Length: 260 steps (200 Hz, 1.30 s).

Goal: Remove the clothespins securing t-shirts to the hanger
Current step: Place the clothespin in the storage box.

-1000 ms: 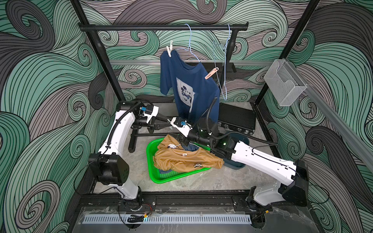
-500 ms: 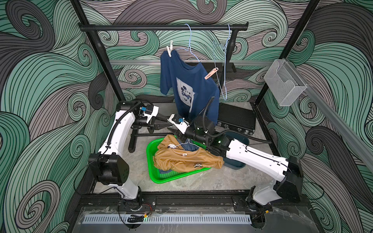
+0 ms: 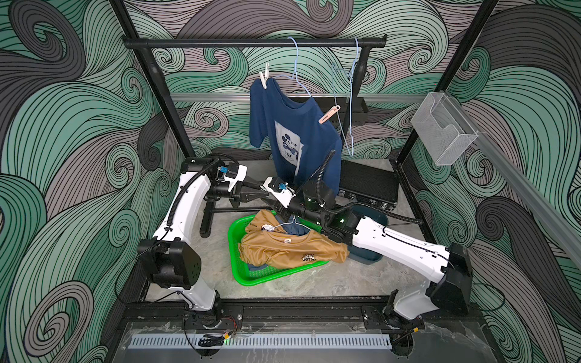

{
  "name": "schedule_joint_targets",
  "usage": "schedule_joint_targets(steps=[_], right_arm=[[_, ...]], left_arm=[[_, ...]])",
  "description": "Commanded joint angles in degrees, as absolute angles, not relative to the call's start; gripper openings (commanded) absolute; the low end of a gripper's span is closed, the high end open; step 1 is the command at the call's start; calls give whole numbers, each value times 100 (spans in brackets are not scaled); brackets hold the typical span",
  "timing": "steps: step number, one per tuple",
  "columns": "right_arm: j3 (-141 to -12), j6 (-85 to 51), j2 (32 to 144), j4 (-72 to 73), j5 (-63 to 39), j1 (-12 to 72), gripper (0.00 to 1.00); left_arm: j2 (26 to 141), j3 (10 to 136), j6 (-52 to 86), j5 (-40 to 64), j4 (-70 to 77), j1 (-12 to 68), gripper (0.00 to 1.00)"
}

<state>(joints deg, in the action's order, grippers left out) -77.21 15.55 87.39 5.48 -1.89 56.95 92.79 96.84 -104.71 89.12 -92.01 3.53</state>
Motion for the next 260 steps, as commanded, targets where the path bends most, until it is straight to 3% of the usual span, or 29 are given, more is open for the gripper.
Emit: schedule_joint_targets(steps=[1, 22, 49, 69, 123, 177, 185, 189, 193, 196, 260], right_arm=[[-7917, 1504, 8700, 746, -207, 5653, 39], [-7928, 1521, 8705, 749, -237, 5660, 35], [-7910, 1538, 8696, 747, -263, 5659, 24], [-7886, 1538, 8674, 709, -237, 5660, 20], [-7687, 1532, 8523, 660, -78, 5634, 17], [-7275, 1487, 8160, 585, 82, 5580, 15], [-7164, 1482, 8069, 559, 116, 5581, 15], [-7105, 1473, 8010, 539, 135, 5578, 15], [-7056, 1468, 7949, 514, 154, 5575, 15], [-7006, 1457, 7893, 498, 168, 5580, 15], [-5691, 1043, 6407, -50, 646, 5594, 14]], left_arm=[[9308, 9807, -10441, 9642, -10266, 387, 6], [9306, 9809, -10446, 9643, -10266, 387, 6], [9304, 9817, -10433, 9642, -10265, 387, 9], [9303, 9819, -10433, 9644, -10266, 387, 16], [9281, 9798, -10467, 9642, -10274, 379, 47], [9175, 9885, -10457, 9642, -10270, 326, 54], [9140, 9925, -10429, 9642, -10274, 301, 62], [9130, 9952, -10416, 9641, -10274, 292, 73], [9115, 9977, -10400, 9642, -10272, 279, 94], [9107, 10002, -10379, 9639, -10274, 266, 98], [8961, 10383, -10278, 9633, -10274, -48, 99]])
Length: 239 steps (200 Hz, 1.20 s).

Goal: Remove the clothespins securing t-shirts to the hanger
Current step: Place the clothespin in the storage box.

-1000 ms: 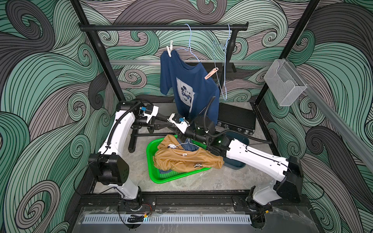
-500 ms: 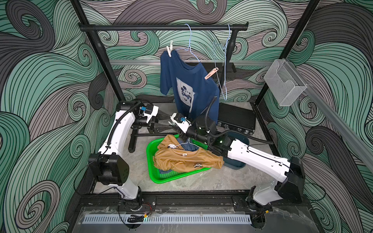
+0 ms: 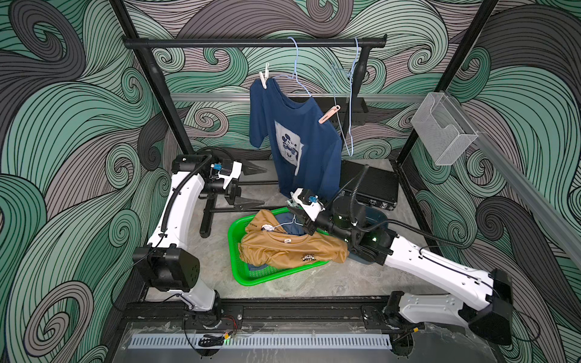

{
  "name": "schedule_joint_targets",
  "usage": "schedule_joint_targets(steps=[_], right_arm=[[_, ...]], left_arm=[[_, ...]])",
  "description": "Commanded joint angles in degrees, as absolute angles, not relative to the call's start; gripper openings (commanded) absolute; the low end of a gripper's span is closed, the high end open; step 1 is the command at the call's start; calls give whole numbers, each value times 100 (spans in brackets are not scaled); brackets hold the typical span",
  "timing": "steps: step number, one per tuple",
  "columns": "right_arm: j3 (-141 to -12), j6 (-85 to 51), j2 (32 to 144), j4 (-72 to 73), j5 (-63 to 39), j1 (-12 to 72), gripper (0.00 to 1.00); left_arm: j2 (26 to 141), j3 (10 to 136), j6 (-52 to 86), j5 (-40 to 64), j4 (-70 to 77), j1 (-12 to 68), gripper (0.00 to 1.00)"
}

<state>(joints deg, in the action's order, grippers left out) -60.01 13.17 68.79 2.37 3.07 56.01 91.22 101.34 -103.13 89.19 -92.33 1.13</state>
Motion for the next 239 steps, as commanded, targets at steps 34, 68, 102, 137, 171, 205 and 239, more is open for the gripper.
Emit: schedule_joint_targets(steps=[34, 68, 102, 137, 171, 205, 239], right_arm=[[-4924, 870, 5527, -572, 1279, 5590, 14], [-4089, 446, 4598, -1038, 2079, 5248, 14], [-3547, -165, 3834, -1507, 2592, 4445, 14], [-3291, -774, 3880, -1705, 2726, 3684, 17], [-3026, -1620, 4168, -1828, 2237, 2856, 17], [-2867, -2074, 4620, -1828, 1636, 2161, 17], [-2857, -2218, 5212, -1732, 990, 1734, 17]], left_arm=[[9085, 10628, -10353, 9633, -10270, -467, 99], [9472, 10848, -10335, 9632, -10274, -918, 99], [9867, 10750, -10431, 9625, -10270, -1166, 99], [10302, 10711, -10384, 9630, -10283, -1212, 98], [10553, 10411, -10435, 9633, -10274, -1225, 99], [10763, 10286, -10426, 9633, -10273, -1223, 99], [10786, 10183, -10415, 9633, -10274, -1255, 99]])
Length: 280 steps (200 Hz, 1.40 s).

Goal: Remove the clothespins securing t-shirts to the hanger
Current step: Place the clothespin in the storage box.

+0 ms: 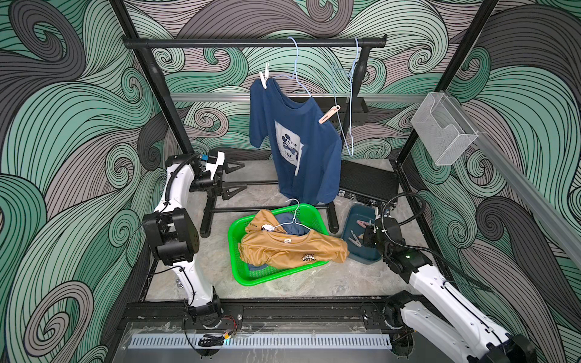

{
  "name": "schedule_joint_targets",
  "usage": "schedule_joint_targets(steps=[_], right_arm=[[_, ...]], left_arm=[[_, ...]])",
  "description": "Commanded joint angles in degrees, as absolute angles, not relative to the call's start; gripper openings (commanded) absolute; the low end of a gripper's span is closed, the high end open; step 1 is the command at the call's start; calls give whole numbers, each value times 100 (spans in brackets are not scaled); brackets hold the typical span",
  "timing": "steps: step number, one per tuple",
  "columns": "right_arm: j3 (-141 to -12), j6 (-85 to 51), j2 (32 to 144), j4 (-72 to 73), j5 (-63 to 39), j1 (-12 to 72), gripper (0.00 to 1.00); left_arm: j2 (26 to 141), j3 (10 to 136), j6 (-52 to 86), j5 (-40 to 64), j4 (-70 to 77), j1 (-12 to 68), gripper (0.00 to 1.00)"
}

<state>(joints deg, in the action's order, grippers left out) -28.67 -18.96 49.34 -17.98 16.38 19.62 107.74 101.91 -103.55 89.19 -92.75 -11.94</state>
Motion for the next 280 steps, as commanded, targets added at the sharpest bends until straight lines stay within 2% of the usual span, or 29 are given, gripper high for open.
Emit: schedule_joint_targets(steps=[1, 62, 115, 216, 230, 264, 280], right_arm=[[-2861, -2221, 5234, -1732, 969, 1724, 17], [-2822, -2336, 6016, -1405, 392, 1374, 19], [-2840, -2380, 6283, -1317, 260, 1257, 32], [-3006, -2357, 6797, -1224, 80, 1183, 36], [-3122, -2260, 6698, -1307, 82, 1182, 41], [-3464, -1701, 6025, -1832, 236, 1178, 68], [-3533, -1562, 5608, -2008, 226, 1178, 76]], left_arm=[[10781, 10180, -10415, 9633, -10274, -1252, 98], [10526, 9909, -10523, 9633, -10274, -1237, 98], [10150, 9748, -10518, 9642, -10270, -1217, 98], [9865, 9800, -9722, 9633, -10280, -1237, 97], [9749, 9807, -9630, 9633, -10274, -1252, 97], [9306, 10116, -9066, 9633, -10266, -1356, 98], [9001, 10217, -8927, 9624, -10266, -1418, 98]])
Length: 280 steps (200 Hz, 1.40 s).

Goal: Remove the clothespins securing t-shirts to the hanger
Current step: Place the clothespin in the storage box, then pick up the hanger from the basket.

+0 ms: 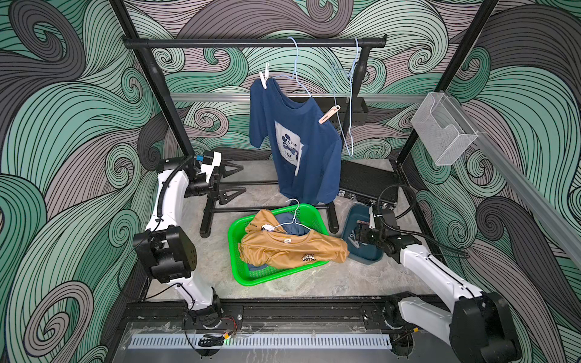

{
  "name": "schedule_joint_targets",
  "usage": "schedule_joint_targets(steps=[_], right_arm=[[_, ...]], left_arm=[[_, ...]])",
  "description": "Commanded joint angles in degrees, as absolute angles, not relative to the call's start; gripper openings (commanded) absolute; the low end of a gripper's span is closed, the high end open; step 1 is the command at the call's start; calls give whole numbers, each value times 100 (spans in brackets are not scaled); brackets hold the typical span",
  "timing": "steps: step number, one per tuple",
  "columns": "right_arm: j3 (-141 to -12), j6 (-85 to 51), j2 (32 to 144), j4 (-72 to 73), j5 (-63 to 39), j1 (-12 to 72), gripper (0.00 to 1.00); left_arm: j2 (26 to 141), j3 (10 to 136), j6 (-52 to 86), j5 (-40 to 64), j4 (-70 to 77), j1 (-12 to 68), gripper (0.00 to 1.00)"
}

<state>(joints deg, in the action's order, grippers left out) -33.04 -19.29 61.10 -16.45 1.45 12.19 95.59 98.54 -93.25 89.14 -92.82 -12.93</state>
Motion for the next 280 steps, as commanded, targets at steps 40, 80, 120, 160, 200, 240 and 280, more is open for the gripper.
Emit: schedule_joint_targets(steps=[40, 80, 120, 160, 200, 240, 280], right_arm=[[-3521, -1772, 5016, -2274, -25, 1211, 84], [-3560, -1670, 4746, -2345, -5, 1367, 99], [-3590, -1621, 4657, -2213, -42, 1476, 99], [-3661, -1512, 4787, -2092, -52, 1588, 99], [-3856, -1409, 4766, -2092, 53, 1797, 99], [-3785, -1364, 4526, -2092, 113, 1963, 99], [-3704, -1354, 4302, -2158, 85, 2141, 99]], left_arm=[[8513, 10631, -8502, 9615, -10266, -1690, 99], [8281, 11466, -8005, 9598, -10249, -2248, 99], [8434, 11819, -7773, 9598, -10247, -3251, 99], [8600, 11098, -8138, 9598, -10248, -3665, 99], [8195, 9556, -8635, 9607, -10226, -4017, 99], [8388, 7784, -9198, 9624, -10193, -3964, 99], [8966, 7352, -9173, 9624, -10206, -3885, 99]])
